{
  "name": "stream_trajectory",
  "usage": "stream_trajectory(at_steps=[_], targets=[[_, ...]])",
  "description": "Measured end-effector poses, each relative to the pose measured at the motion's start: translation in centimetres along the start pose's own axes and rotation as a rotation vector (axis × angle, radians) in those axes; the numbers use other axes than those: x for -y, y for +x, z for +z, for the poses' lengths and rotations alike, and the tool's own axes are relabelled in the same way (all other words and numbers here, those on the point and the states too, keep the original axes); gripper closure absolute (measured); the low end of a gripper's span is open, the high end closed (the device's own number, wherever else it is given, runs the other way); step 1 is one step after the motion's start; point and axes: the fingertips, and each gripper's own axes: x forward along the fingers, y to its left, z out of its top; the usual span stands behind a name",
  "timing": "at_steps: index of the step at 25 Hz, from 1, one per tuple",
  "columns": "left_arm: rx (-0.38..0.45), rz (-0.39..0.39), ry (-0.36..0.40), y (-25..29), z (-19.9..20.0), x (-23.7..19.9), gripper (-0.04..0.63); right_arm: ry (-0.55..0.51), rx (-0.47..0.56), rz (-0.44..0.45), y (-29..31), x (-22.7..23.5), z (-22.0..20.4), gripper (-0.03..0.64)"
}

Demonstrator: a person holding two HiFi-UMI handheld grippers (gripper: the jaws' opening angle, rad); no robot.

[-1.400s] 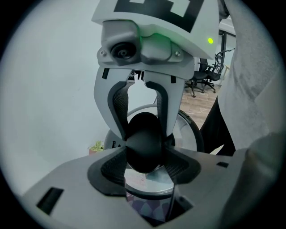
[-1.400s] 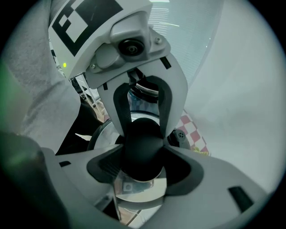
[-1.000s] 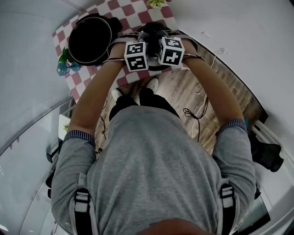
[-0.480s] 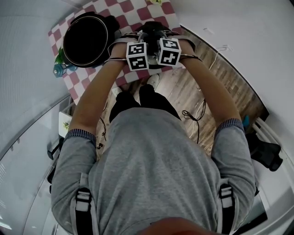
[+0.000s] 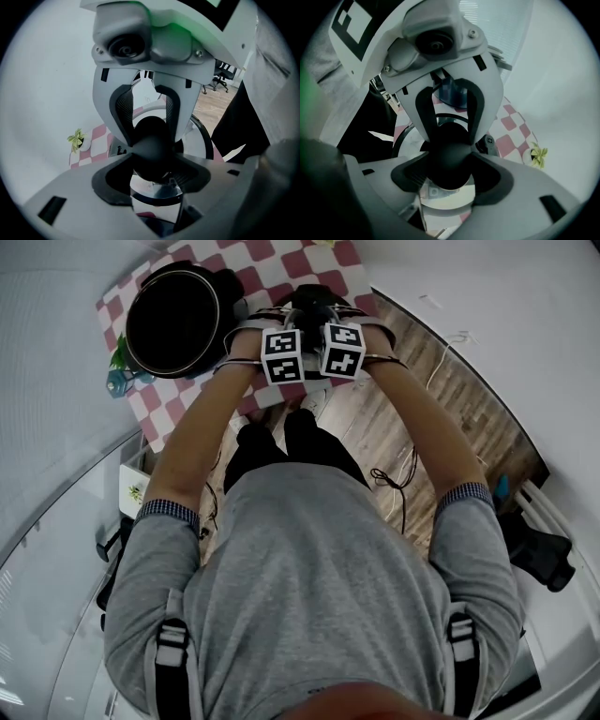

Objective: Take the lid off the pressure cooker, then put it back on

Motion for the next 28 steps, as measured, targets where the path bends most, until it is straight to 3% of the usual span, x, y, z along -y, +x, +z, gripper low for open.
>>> stream_trajectory(at_steps=[16,21,28], targets=[[0.019,-0.003,0.006,1.2,0.0,0.6,0.316,-0.003,-0.03,-0.037,1.5,-0.4,-1.0,0.322],[0.049,0.03,-0.069,0.4,-0.1,-0.1,0.275,0.036,-0.008,-0.052,0.9,0.3,-1.0,0.239],[0.22,0.121,-0.252,-5.0,1.5,-1.2,0.268,0.09,0.079,-0.069,-2.9,0.2,-0.1,0.232]])
